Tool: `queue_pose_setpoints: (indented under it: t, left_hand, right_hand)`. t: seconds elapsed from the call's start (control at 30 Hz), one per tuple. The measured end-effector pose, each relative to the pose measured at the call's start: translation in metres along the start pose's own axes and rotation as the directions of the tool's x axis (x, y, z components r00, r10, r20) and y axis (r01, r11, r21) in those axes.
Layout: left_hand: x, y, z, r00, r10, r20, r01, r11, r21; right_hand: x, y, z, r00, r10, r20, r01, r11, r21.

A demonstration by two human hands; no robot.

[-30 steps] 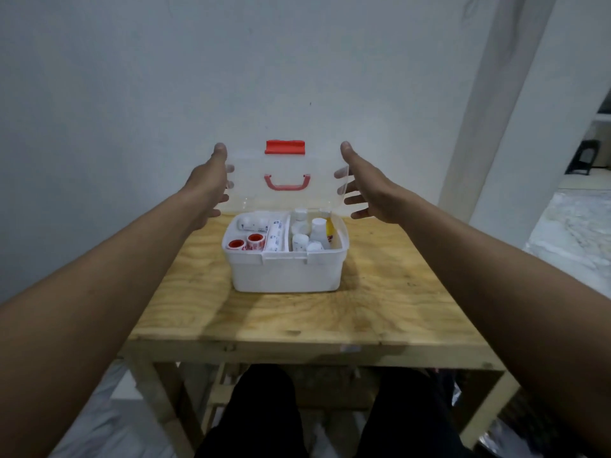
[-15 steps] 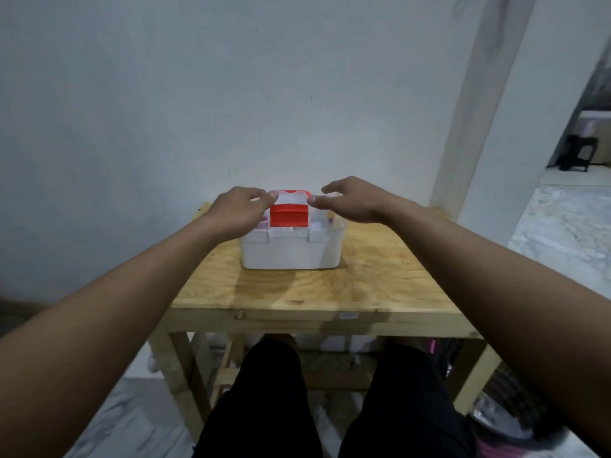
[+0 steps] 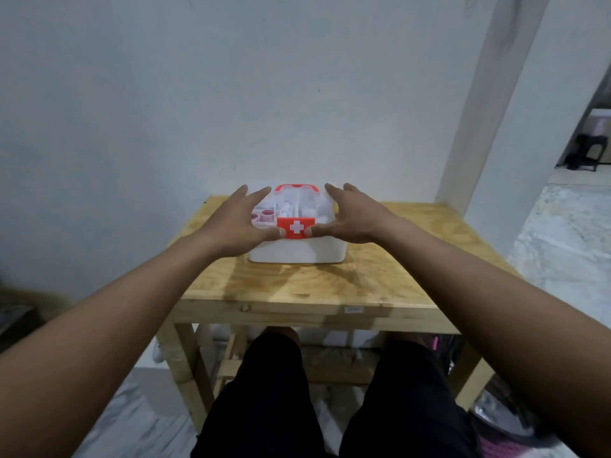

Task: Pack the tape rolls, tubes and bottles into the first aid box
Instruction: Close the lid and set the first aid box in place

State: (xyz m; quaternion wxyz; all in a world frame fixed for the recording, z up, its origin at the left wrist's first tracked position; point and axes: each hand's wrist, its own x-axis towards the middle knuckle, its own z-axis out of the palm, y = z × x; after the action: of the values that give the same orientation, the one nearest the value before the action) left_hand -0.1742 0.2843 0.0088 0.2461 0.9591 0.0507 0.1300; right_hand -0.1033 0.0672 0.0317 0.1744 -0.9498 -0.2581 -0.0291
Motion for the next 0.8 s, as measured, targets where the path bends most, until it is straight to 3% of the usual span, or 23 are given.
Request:
queue_pose_setpoints:
  t: [0.37, 0.5, 0.63, 0.8]
  left_hand:
    - [-0.006, -0.001, 0.015, 0.990, 0.044, -0.136, -0.036, 0.998, 0.058]
    - [-0.007, -0.010, 0.020, 0.988, 0.040, -0.150, -0.048, 0.998, -0.049]
    - [-0.010, -0.024, 0.031, 0.987, -0.037, -0.159, -0.023, 0.934, -0.358]
    - [0.000, -0.038, 0.035, 0.994, -0.075, -0.078, 0.032, 0.891, -0.452]
  right_hand:
    - [-0.008, 0.001, 0.011, 0.997, 0.014, -0.074, -0.012, 1.000, 0.025]
    - [-0.010, 0.007, 0.021, 0.996, 0.022, -0.085, -0.010, 0.990, 0.140]
    - [-0.015, 0.020, 0.039, 0.988, 0.054, -0.143, 0.000, 0.936, 0.351]
    - [-0.016, 0.030, 0.044, 0.991, 0.086, -0.102, -0.027, 0.879, 0.476]
